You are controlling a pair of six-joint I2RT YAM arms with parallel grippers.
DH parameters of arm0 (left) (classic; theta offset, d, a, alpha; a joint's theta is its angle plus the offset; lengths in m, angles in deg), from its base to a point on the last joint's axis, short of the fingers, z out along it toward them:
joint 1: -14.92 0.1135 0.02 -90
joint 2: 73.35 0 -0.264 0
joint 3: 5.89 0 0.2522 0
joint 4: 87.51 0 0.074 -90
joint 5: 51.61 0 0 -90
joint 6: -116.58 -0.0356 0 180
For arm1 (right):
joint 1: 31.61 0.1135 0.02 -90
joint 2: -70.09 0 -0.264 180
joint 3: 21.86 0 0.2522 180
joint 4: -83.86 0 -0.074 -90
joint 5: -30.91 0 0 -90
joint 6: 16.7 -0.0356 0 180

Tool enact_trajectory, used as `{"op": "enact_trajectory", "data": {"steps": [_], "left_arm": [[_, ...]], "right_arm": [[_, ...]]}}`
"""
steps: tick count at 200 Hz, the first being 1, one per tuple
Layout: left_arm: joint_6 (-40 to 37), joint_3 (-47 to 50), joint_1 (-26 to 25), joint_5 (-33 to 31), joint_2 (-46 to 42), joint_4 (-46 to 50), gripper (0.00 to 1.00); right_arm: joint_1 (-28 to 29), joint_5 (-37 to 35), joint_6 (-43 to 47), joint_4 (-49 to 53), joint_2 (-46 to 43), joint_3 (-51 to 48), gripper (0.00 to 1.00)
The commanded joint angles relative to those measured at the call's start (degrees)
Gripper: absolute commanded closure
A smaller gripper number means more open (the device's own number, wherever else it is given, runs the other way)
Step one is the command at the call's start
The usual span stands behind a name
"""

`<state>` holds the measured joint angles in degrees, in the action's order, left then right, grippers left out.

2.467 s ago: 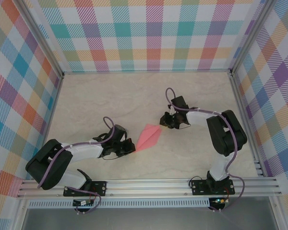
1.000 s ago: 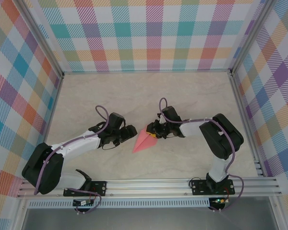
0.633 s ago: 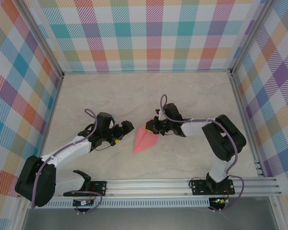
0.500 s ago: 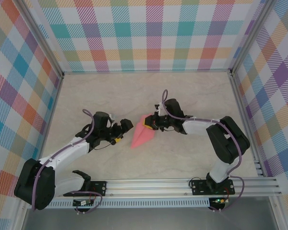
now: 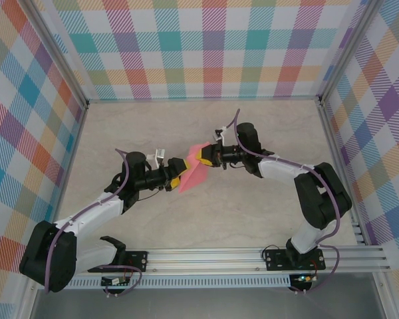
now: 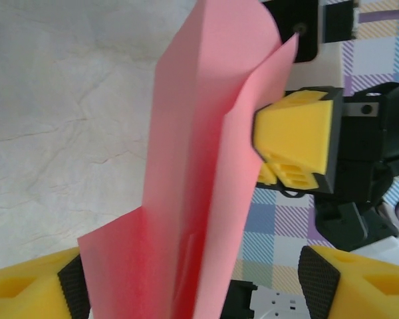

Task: Fold a paper plane with a square sheet of paper (pick it up from the middle)
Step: Turn over the paper at the center of the table.

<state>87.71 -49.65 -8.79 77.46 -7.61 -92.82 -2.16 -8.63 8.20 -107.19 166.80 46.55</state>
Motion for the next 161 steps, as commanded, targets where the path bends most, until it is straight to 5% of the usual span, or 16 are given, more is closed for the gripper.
{"op": "enact_trajectory", "data": {"steps": [1, 92, 127, 161], "left_arm": [[2.6, 0.8, 0.9, 2.1, -0.1, -6.4, 0.25], [3.4, 0.4, 0.1, 2.5, 1.6, -8.3, 0.56], [1.1, -0.4, 0.1, 1.2, 1.2, -5.0, 0.81], [-3.2, -1.4, 0.1, -1.5, 0.8, 2.0, 0.91]], "right_arm": [[0.2, 3.6, -2.5, -4.6, 1.1, 0.7, 0.89], [0.2, 5.6, -4.4, -7.9, 3.0, -0.4, 0.88], [0.2, 5.1, -0.7, -3.5, 3.1, -0.5, 0.85], [-0.6, 1.1, 7.3, 8.4, 0.8, -0.2, 0.73]]}}
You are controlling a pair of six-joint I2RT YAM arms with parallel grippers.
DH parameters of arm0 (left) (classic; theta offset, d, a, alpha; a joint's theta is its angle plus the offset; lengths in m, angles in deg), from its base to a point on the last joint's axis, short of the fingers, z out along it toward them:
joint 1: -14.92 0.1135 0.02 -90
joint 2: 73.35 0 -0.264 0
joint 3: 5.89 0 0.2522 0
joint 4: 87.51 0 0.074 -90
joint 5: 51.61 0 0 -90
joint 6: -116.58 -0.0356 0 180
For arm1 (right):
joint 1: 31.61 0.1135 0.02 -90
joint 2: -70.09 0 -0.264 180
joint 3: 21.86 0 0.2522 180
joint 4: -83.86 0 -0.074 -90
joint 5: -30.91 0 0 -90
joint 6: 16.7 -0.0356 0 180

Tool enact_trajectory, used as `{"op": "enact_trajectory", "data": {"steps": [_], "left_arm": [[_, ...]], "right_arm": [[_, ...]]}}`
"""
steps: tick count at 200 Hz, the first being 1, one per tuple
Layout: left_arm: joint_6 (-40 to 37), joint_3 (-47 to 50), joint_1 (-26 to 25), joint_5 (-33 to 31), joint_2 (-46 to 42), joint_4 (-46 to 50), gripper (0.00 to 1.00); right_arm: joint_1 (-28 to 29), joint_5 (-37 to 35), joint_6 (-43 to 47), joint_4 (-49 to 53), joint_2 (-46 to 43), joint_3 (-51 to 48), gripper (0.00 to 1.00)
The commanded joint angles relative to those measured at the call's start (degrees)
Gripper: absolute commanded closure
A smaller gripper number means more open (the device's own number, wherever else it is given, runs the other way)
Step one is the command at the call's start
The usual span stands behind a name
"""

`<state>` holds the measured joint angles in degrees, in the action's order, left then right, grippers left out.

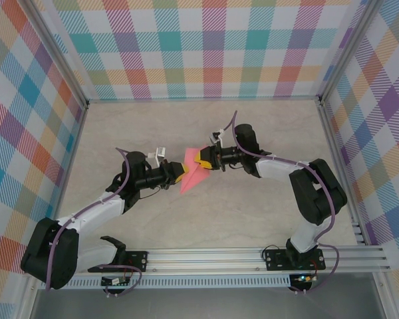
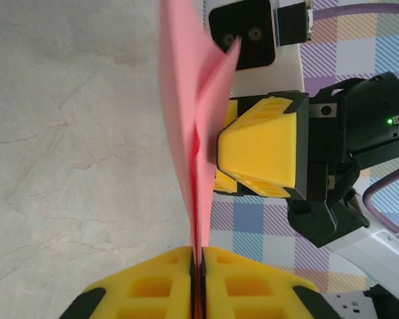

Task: Fold a paper plane with a square sheet of paper (pick it up from the middle)
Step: Turn over the paper at the center of the table.

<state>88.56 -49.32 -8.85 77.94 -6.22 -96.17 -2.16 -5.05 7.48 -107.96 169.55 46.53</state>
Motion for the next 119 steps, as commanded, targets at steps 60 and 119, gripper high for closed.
{"op": "enact_trajectory", "data": {"steps": [60, 119], "left_arm": [[-22.8, -14.4, -2.7, -27.6, -4.4, 47.5, 0.95], [-26.5, -31.5, -12.7, -59.6, 7.4, 72.2, 0.95]], "right_arm": [[-1.9, -29.5, 26.4, 43.8, -13.2, 1.9, 0.39], [-1.9, -45.1, 30.0, 50.9, -19.9, -1.4, 0.10]]}}
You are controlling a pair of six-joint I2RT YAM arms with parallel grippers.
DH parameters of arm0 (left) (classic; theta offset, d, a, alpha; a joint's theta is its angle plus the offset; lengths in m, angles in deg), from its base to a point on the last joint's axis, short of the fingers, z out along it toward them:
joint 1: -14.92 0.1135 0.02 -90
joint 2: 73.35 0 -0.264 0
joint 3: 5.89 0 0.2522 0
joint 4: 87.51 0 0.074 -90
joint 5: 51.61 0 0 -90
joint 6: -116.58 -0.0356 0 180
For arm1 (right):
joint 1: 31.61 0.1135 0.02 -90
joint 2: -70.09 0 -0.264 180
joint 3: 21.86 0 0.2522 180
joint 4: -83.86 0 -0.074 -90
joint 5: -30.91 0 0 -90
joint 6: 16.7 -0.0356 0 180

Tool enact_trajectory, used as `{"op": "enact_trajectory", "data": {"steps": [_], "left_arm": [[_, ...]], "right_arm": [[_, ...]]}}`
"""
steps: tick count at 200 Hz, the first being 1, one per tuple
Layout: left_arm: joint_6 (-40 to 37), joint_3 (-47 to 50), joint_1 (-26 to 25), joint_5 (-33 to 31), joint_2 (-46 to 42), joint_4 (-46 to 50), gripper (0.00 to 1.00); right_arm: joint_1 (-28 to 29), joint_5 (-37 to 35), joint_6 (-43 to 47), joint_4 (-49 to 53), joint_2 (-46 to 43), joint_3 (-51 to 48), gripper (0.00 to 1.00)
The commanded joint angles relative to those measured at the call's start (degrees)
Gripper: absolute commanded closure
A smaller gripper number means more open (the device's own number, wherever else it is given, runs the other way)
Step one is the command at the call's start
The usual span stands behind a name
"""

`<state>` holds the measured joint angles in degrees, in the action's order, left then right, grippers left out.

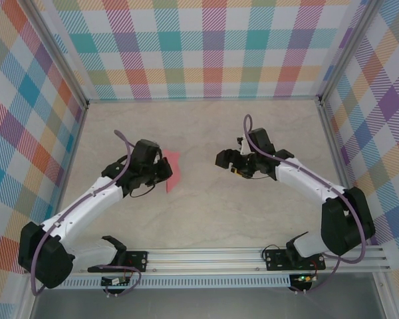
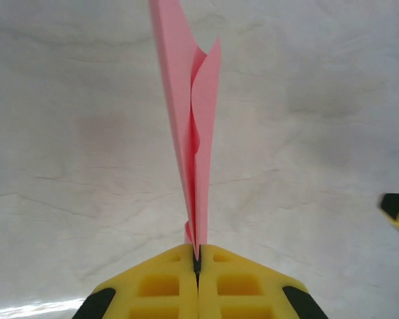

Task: Fold a paper plane with a square sheet of paper (pick it up from the middle)
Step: Turn over the paper at the center of the table.

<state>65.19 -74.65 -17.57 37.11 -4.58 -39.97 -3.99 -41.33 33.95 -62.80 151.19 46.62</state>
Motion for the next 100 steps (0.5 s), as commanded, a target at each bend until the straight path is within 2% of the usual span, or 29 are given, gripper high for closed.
{"op": "enact_trajectory", "data": {"steps": [1, 28, 54, 80, 100], "left_arm": [[-3.1, -6.5, -4.2, -19.4, 6.0, 16.4, 0.95], [-0.7, -14.2, -9.1, -32.3, 15.7, 25.5, 0.95], [2.2, -20.8, -12.5, -40.7, 26.4, 33.4, 0.95], [3.2, -25.5, -14.8, -42.8, 35.4, 35.7, 0.94], [2.0, -27.0, -15.8, -39.8, 39.7, 32.8, 0.91]], "right_arm": [[-0.1, -8.9, 3.5, 5.8, -1.6, -1.5, 0.10], [-0.1, -12.4, 3.1, 6.9, -2.5, -2.7, 0.08], [-0.1, -15.7, 2.2, 8.4, -3.4, -3.5, 0.07], [-0.1, -18.5, 0.9, 9.9, -3.9, -4.2, 0.07], [-0.1, -20.0, 0.0, 11.1, -3.8, -4.4, 0.07]]}}
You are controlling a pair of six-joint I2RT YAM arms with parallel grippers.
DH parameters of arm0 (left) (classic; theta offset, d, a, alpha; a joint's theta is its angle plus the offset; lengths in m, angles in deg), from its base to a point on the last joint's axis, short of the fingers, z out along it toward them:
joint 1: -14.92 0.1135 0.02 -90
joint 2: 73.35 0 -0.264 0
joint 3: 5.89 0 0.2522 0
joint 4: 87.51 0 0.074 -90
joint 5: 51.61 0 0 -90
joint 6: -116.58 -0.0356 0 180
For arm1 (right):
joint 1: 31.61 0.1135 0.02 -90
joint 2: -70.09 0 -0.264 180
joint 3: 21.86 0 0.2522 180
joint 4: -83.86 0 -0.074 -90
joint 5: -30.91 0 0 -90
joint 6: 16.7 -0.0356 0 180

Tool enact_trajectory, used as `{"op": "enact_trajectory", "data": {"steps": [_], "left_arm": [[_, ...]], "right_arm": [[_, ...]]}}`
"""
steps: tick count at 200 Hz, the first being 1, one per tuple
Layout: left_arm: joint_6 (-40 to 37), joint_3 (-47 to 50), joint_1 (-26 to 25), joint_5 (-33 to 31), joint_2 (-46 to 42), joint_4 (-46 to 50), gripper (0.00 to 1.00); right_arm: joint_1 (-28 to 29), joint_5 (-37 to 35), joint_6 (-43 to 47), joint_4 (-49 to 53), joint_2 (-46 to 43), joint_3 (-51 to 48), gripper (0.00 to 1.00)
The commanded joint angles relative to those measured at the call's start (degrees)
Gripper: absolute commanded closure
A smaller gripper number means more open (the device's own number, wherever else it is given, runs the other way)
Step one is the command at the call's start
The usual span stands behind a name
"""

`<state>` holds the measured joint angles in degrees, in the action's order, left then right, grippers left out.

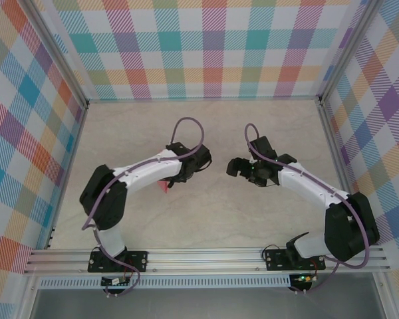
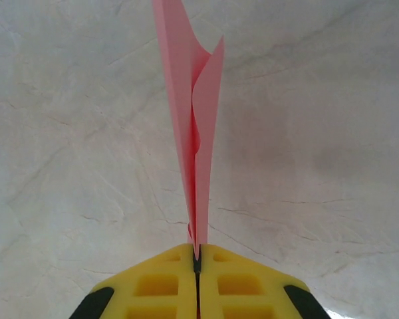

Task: Fold a paper plane with a square sheet of paper (pick it up from the middle)
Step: Turn over the paper at the center of the table, then move the paper to the center of the table.

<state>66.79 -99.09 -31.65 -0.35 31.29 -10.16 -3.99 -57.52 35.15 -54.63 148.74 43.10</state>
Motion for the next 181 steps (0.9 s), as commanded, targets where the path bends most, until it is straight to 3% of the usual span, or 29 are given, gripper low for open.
{"op": "enact_trajectory", "data": {"steps": [1, 29, 63, 92, 112, 140, 181], "left_arm": [[0.3, -2.6, -1.7, -2.1, 3.9, 2.7, 0.91], [-1.4, -2.4, -1.8, 5.4, 6.3, -4.2, 0.82], [-3.7, -0.3, -1.0, 13.9, 2.4, -11.8, 0.49], [-4.4, 4.4, 1.7, 21.5, -5.5, -17.7, 0.28], [-3.7, 9.2, 4.9, 25.7, -12.3, -21.5, 0.23], [-1.3, 17.2, 11.3, 28.0, -21.0, -24.9, 0.17], [2.2, 27.7, 20.7, 28.9, -29.6, -26.0, 0.13]], "right_arm": [[-0.1, -3.8, -1.2, 3.0, -1.4, -0.9, 0.07], [-0.1, -4.9, -2.3, 4.4, -1.6, -1.2, 0.07], [-0.1, -4.0, -3.7, 3.7, -2.7, -2.5, 0.07], [0.1, -0.7, -3.4, 1.0, -2.7, -2.9, 0.08], [1.7, 2.4, -3.5, -2.5, -2.0, -3.0, 0.09], [8.3, 4.1, -4.6, -8.0, 1.3, -1.3, 0.16], [20.3, 4.6, -6.5, -13.4, 12.8, 7.7, 0.46]]}}
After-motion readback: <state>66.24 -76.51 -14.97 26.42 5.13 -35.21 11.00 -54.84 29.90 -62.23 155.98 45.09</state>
